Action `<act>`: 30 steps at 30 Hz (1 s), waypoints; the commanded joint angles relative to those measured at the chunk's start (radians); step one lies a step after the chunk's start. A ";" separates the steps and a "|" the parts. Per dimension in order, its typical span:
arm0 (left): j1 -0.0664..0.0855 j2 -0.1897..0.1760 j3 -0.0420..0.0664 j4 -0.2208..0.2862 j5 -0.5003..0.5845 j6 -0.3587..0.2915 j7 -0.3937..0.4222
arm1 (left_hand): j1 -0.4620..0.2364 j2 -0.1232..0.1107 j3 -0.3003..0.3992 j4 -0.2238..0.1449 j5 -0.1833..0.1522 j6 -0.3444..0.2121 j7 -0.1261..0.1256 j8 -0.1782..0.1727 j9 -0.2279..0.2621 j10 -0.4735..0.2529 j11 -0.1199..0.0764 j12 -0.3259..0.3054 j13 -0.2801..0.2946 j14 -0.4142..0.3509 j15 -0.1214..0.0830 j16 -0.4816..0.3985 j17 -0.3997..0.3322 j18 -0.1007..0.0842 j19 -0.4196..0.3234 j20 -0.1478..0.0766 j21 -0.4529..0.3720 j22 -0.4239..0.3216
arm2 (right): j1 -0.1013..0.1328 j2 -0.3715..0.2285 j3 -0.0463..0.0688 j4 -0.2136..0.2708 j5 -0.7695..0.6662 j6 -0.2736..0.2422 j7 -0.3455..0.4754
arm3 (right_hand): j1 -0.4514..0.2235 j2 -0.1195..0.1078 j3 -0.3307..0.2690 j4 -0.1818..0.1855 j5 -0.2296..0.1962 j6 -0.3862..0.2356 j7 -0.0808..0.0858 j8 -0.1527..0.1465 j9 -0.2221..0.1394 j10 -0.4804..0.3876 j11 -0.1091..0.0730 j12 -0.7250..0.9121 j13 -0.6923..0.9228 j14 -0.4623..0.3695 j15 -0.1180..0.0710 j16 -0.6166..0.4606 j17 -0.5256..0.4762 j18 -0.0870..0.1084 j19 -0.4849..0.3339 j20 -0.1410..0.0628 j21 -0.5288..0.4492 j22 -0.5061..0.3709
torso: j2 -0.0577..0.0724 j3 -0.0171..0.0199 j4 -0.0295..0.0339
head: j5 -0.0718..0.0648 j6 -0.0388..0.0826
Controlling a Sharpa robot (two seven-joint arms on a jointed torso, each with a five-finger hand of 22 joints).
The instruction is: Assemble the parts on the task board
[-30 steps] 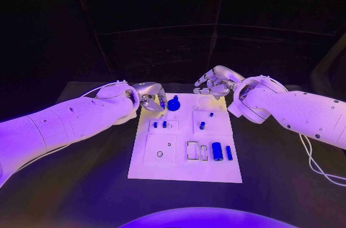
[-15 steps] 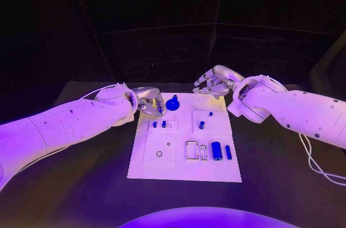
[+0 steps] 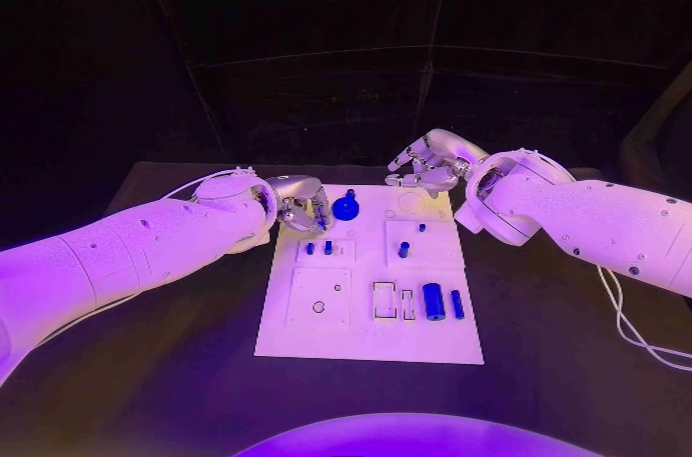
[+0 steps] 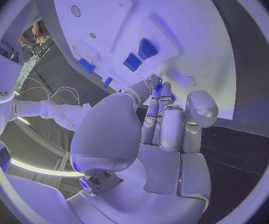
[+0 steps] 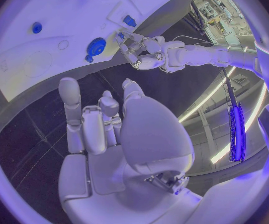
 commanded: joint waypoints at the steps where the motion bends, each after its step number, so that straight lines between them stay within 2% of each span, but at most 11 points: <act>1: 0.000 0.001 0.001 0.003 0.001 0.000 0.011 | -0.011 -0.001 -0.001 0.003 0.001 0.007 -0.001 -0.006 -0.002 0.009 0.001 -0.004 -0.001 0.006 -0.002 0.000 0.000 -0.014 -0.005 0.003 -0.001 0.000 | 0.002 0.001 0.000 0.001 0.002 0.003 0.008 | 0.002 0.011 0.002 0.004 0.002 -0.009 -0.002 0.004 -0.001 -0.006 -0.002 -0.005 -0.001 0.032 -0.003 -0.007 -0.002 0.017 -0.006 0.000 -0.006 -0.001 | 0.000 0.0001 0.0006 | 0.000 0.000; 30: 0.000 0.008 0.001 0.007 0.001 0.017 -0.001 | -0.021 -0.011 -0.009 0.004 0.001 0.013 -0.001 -0.013 -0.005 0.015 0.001 -0.014 -0.005 0.004 -0.003 0.000 -0.003 -0.013 -0.007 0.002 -0.003 0.001 | 0.002 0.002 0.000 -0.001 0.002 0.004 0.007 | 0.002 0.011 0.002 0.004 0.002 -0.009 -0.002 0.004 -0.001 -0.006 -0.002 -0.005 -0.001 0.032 -0.003 -0.007 -0.002 0.017 -0.006 0.000 -0.006 -0.001 | 0.000 0.0005 -0.0005 | -0.004 -0.004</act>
